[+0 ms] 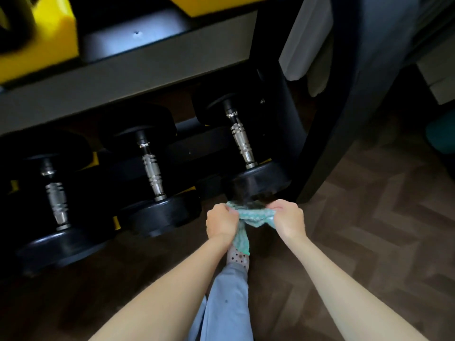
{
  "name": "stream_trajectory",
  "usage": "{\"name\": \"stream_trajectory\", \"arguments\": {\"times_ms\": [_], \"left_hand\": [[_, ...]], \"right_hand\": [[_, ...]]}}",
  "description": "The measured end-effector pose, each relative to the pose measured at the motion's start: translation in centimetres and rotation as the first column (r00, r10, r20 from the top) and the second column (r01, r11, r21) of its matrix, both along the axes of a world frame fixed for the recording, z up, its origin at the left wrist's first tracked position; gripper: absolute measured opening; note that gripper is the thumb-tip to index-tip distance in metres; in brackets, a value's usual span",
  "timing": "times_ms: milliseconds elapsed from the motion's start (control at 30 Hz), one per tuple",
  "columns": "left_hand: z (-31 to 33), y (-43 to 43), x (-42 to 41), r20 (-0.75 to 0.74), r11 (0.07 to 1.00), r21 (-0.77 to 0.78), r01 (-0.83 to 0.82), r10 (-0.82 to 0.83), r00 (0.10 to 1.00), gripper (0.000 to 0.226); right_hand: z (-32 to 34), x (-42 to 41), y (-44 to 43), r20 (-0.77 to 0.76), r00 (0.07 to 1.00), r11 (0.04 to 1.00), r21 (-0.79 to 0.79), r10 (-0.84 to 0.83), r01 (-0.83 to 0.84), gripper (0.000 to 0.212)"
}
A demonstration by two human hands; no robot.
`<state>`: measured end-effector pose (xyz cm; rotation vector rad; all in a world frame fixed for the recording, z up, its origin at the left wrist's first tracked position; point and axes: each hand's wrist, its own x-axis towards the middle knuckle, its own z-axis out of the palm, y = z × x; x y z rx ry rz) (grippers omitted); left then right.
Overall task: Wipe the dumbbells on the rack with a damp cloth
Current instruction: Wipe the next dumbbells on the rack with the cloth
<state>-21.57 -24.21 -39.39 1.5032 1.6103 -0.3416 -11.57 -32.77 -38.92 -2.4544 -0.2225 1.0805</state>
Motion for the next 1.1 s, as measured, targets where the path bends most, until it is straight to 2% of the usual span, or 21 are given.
{"name": "stream_trajectory", "arguments": {"times_ms": [100, 200, 267, 333, 400, 467, 533, 567, 700, 767, 833, 900, 1000, 1033, 1100], "left_hand": [[3.7, 0.0, 0.3, 0.045, 0.986, 0.164, -0.019, 0.012, 0.999, 0.014], [6.6, 0.6, 1.5, 0.191, 0.923, 0.371, -0.101, 0.03, 0.981, 0.016], [7.7, 1.6, 2.6, 0.315, 0.907, 0.395, -0.148, 0.018, 0.949, 0.017], [7.8, 2.6, 3.7, 0.369, 0.937, 0.335, -0.098, -0.035, 0.929, 0.027], [6.6, 3.3, 4.6, 0.273, 0.955, 0.273, 0.121, -0.197, 0.942, 0.038], [5.1, 3.4, 5.0, 0.197, 0.941, 0.16, 0.298, -0.326, 0.924, 0.048], [4.1, 3.6, 5.3, 0.211, 0.95, 0.065, 0.305, -0.312, 0.926, 0.052], [3.7, 3.9, 5.4, 0.216, 0.952, 0.063, 0.3, -0.306, 0.927, 0.052], [3.7, 4.5, 4.9, 0.17, 0.91, 0.153, 0.384, -0.407, 0.897, 0.045], [4.2, 3.9, 4.3, 0.063, 0.817, 0.295, 0.495, -0.534, 0.843, 0.042], [4.6, 2.9, 3.7, -0.012, 0.728, 0.378, 0.572, -0.614, 0.79, 0.044], [4.8, 2.6, 3.4, -0.06, 0.685, 0.355, 0.637, -0.663, 0.746, 0.049], [5.3, 3.8, 3.6, -0.146, 0.573, 0.367, 0.733, -0.743, 0.654, 0.043], [5.7, 4.4, 3.8, -0.133, 0.55, 0.396, 0.736, -0.758, 0.638, 0.035], [6.5, 5.8, 4.1, -0.016, 0.611, 0.445, 0.655, -0.726, 0.688, 0.024]], "right_hand": [[3.5, 0.3, 0.2, 0.123, 0.99, 0.995, 0.072, 0.063, -0.072, 0.031], [6.6, 0.5, 1.5, 0.313, 0.942, 0.953, 0.226, 0.124, -0.2, 0.025], [8.0, 1.2, 2.8, 0.426, 0.902, 0.924, 0.313, 0.072, -0.222, 0.031], [8.7, 2.8, 3.7, 0.479, 0.877, 0.918, 0.337, 0.025, -0.21, 0.029], [7.8, 4.4, 3.9, 0.462, 0.883, 0.952, 0.224, 0.086, -0.21, 0.033], [6.3, 4.9, 3.6, 0.288, 0.93, 0.958, 0.103, 0.23, -0.269, 0.041], [4.9, 4.3, 3.4, 0.044, 0.951, 0.942, 0.132, 0.306, -0.309, 0.049], [4.2, 3.9, 3.4, -0.017, 0.949, 0.939, 0.15, 0.315, -0.309, 0.052], [2.9, 4.6, 3.9, -0.027, 0.958, 0.948, 0.156, 0.285, -0.277, 0.056], [3.3, 5.1, 3.9, -0.039, 0.958, 0.95, 0.146, 0.283, -0.275, 0.054], [3.9, 5.0, 3.4, 0.021, 0.957, 0.95, 0.112, 0.291, -0.291, 0.051], [4.6, 4.7, 2.7, 0.089, 0.957, 0.957, 0.062, 0.278, -0.283, 0.047], [5.4, 4.8, 2.4, 0.202, 0.891, 0.913, -0.114, 0.407, -0.391, 0.032], [5.8, 4.9, 2.6, 0.209, 0.888, 0.912, -0.11, 0.409, -0.394, 0.025], [6.9, 5.3, 3.3, 0.199, 0.917, 0.938, -0.052, 0.347, -0.344, 0.027]]}}
